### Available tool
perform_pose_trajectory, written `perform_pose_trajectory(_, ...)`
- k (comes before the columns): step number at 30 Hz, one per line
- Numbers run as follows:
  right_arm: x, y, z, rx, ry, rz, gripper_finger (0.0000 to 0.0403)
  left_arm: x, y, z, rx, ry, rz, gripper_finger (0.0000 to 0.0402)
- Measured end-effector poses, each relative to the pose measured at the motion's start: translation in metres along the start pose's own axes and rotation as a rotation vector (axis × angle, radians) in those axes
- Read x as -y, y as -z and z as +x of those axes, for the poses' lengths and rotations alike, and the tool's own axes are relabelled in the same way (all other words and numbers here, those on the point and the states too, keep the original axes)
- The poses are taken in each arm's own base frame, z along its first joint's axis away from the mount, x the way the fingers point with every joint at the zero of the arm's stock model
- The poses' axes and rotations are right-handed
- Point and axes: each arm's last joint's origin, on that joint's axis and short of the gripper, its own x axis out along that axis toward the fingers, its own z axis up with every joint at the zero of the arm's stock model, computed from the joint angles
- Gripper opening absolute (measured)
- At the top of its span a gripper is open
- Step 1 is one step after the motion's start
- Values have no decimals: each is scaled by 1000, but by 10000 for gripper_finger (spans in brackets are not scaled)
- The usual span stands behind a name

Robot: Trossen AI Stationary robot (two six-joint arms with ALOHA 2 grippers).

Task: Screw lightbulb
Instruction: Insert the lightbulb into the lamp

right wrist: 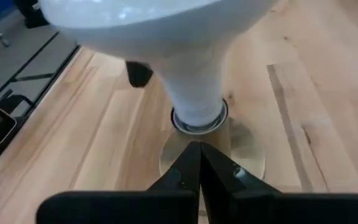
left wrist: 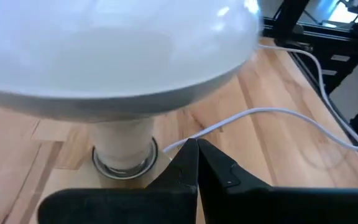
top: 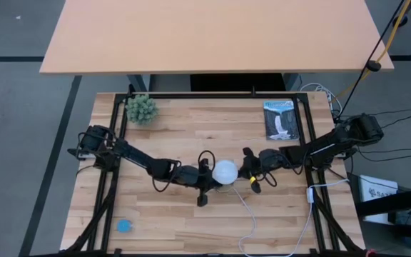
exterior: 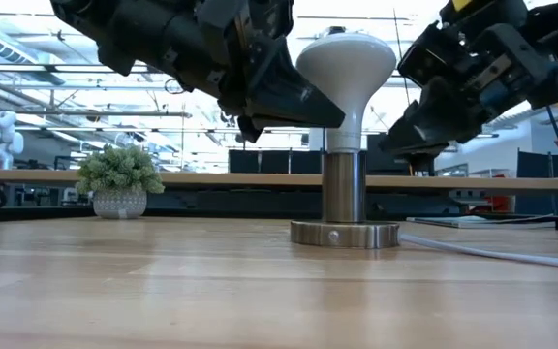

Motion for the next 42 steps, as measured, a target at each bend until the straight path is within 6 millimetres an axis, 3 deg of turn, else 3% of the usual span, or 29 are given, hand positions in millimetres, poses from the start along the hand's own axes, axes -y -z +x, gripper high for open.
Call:
perform_pose_trajectory(10,3,-11,-1,126,82,-7,0,-9,-2,1,3,-37,-7,0)
perform_pose_trajectory(16,2,-10,-1,116,78,-9,0,-10,-1,1,-4,-44,-8,0)
perform_pose_trajectory(22,-3,-12,0,122,59,-27,0,-10,-1,1,-5,-45,-8,0)
perform_pose_trajectory(27,-10,-16,2,112,-53,-41,0,-10,0,1,-17,-47,-7,0)
perform_pose_trajectory(35,-20,-1,2,-73,-211,47,0,-6,3,0,-41,-25,-12,0)
perform_pose_trajectory(42,-34,22,-1,-259,-121,196,0,2,3,0,-37,27,-6,0)
